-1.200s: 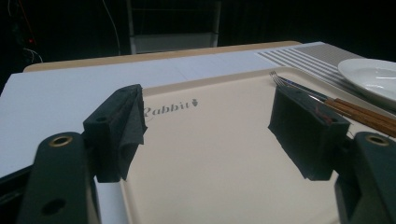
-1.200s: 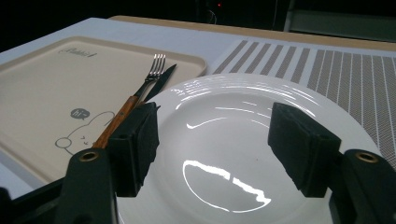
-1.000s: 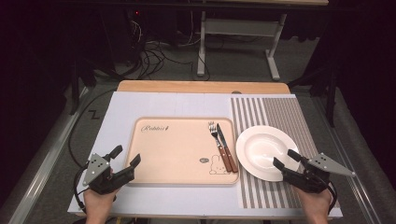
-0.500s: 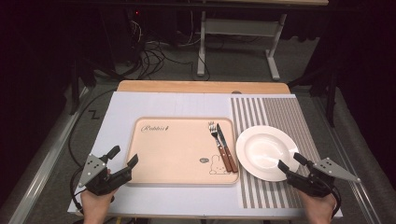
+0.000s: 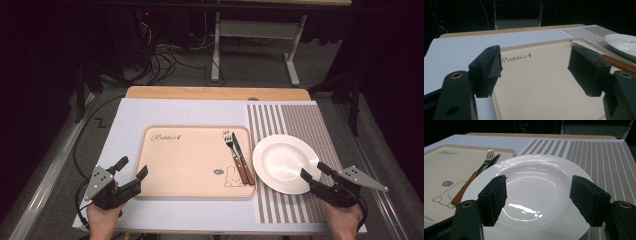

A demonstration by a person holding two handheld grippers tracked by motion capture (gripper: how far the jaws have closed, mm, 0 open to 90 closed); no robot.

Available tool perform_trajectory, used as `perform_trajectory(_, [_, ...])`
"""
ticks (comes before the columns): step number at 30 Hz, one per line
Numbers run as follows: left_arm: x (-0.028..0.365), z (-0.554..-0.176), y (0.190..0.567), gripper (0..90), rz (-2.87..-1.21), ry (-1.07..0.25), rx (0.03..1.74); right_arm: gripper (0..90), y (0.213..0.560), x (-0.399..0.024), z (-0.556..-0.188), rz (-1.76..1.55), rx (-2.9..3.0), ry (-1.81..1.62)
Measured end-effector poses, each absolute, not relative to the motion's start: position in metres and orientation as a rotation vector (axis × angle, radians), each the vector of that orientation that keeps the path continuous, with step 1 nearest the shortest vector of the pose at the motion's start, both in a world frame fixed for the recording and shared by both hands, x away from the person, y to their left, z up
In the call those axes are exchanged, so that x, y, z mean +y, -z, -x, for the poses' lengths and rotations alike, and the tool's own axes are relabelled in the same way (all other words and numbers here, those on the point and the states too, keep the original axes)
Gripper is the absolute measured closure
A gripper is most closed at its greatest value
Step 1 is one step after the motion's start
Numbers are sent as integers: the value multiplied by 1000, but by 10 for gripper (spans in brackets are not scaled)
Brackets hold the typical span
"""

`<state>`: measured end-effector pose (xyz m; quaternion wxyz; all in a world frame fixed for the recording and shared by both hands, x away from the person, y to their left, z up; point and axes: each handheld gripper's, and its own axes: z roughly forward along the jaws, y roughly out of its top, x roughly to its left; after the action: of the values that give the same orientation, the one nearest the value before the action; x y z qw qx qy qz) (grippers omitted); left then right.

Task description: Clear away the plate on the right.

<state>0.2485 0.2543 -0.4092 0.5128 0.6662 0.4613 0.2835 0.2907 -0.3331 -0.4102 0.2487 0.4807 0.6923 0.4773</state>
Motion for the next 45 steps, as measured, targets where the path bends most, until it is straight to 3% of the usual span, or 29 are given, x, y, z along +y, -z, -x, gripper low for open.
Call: perform_trajectory(45, [251,-248,409,276,-1618,-698,1112,388,425,-364,-342,-1647,1864,-1225])
